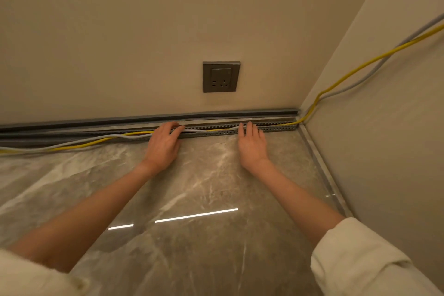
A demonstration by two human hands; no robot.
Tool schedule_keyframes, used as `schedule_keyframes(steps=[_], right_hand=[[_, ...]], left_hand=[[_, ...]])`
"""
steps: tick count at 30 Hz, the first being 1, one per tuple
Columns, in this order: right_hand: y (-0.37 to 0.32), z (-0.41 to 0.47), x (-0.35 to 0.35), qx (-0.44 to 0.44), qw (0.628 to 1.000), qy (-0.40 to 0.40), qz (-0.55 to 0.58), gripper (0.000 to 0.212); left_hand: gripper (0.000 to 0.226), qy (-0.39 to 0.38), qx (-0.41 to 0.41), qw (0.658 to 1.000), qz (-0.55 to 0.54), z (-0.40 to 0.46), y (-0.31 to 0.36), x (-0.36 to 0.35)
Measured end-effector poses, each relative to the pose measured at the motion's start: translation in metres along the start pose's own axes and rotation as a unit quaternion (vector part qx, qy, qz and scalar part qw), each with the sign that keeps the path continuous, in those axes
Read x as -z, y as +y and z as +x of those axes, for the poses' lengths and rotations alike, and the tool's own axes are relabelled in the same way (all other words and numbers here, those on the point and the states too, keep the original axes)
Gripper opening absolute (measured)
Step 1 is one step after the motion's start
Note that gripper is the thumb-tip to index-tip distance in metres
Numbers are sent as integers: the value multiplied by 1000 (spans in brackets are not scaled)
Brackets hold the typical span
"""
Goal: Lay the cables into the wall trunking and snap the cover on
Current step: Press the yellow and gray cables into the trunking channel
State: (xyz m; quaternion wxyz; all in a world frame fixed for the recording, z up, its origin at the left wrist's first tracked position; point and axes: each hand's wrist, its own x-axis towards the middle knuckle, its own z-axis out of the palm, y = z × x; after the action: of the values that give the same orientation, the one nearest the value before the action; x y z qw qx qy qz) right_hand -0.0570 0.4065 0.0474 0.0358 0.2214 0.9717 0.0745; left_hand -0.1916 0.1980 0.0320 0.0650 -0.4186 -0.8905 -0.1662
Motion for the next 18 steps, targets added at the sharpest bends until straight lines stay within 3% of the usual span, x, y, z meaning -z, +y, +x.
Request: schedule_keyframes(steps=[7,18], right_hand=[[-74,0,10,89,996,11,14,72],[-192,12,18,200,976,70,44,63]], left_hand=[[44,9,66,998,-1,-39,-57,31],[39,-18,97,995,28,-75,-156,75]])
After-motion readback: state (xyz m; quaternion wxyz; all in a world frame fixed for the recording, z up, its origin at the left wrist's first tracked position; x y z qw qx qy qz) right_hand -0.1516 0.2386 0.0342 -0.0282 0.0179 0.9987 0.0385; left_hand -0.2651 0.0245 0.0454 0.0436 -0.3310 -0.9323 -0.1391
